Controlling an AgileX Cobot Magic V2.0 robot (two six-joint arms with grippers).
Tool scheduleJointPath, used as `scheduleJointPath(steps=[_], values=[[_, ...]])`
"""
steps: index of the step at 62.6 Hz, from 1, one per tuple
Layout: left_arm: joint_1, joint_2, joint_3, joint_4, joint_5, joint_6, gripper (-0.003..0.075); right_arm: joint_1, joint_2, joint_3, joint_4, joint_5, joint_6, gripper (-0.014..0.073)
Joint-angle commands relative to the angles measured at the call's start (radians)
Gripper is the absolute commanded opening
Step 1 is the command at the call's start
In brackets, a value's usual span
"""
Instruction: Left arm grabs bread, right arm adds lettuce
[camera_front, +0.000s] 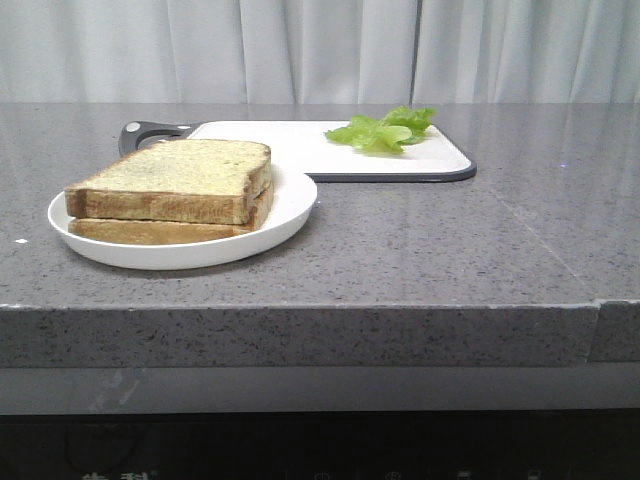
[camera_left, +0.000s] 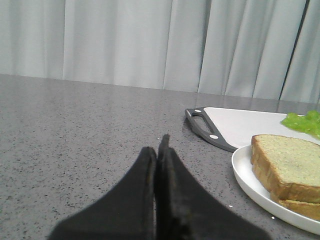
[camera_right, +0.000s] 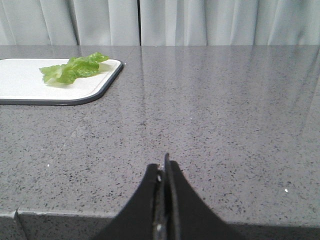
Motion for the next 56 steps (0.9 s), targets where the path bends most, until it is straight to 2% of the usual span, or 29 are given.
scheduleJointPath(steps=[1,56], values=[[0.003,-0.019,0.005,0.001,-0.081,-0.009,-0.0020,-0.006,-0.022,-0.003,-0.008,-0.087,0.000,-0.0118],[0.003,-0.019,-0.024,0.001,-0.114,-0.009,-0.0020,-0.006,-0.022,-0.021,0.002,-0.094,0.002,-0.0118]])
